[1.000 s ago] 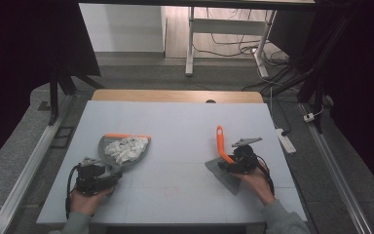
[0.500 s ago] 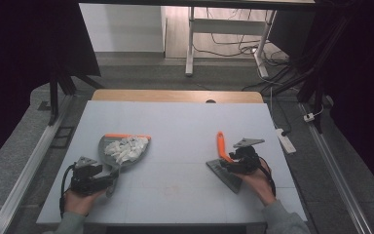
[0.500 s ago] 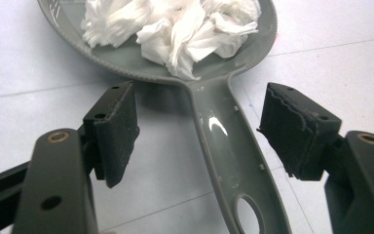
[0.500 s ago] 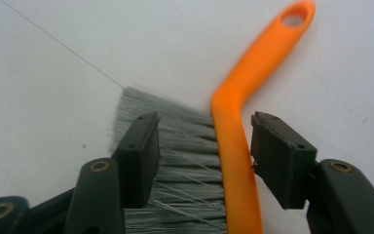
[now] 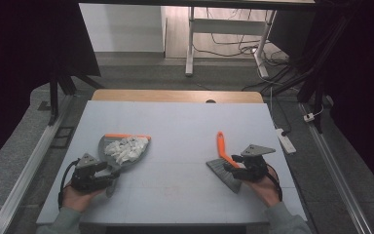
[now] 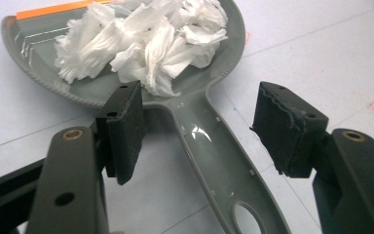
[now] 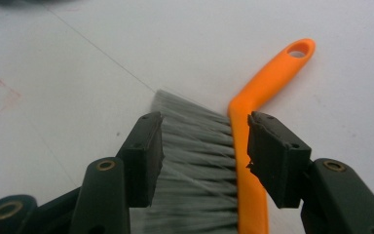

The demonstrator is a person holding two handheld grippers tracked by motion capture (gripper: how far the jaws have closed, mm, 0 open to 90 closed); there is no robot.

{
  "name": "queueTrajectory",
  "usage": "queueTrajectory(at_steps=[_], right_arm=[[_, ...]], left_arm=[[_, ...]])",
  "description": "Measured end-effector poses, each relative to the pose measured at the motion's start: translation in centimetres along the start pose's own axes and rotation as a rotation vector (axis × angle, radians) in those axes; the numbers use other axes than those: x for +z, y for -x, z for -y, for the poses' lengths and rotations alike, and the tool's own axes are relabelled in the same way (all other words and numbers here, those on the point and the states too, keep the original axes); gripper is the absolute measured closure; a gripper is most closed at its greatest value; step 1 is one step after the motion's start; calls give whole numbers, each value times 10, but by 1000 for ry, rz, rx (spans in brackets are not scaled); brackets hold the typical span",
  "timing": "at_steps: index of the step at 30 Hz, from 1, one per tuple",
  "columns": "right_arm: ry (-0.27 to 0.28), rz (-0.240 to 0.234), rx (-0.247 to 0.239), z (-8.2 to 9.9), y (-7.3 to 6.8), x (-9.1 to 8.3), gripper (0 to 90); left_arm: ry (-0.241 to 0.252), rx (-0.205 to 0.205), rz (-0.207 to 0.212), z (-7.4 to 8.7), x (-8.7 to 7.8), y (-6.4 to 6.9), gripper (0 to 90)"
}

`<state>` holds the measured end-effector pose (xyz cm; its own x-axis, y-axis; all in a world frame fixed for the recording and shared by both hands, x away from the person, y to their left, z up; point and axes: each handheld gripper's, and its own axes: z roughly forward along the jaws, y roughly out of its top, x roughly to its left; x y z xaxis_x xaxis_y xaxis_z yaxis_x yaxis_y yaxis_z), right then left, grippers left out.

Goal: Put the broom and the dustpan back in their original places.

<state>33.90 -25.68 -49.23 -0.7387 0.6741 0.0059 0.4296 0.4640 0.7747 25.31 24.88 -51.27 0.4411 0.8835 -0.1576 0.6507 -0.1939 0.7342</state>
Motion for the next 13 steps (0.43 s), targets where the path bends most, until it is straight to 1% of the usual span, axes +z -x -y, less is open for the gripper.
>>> queueTrajectory(at_steps=[1, 3, 6, 10, 13], right_arm=[[6, 5, -5, 2, 1, -2, 469], [12, 12, 2, 5, 2, -4, 471], [13, 19, 3, 8, 3, -7, 471], [22, 7, -3, 10, 3, -10, 471], [24, 2, -2, 11, 4, -11, 471]], left_arm=[[3, 5, 4, 0, 0, 0, 367], [5, 9, 12, 0, -1, 0, 367], [8, 12, 14, 1, -1, 1, 367], [13, 23, 20, 1, -3, 3, 369], [18, 24, 23, 2, -3, 2, 370]])
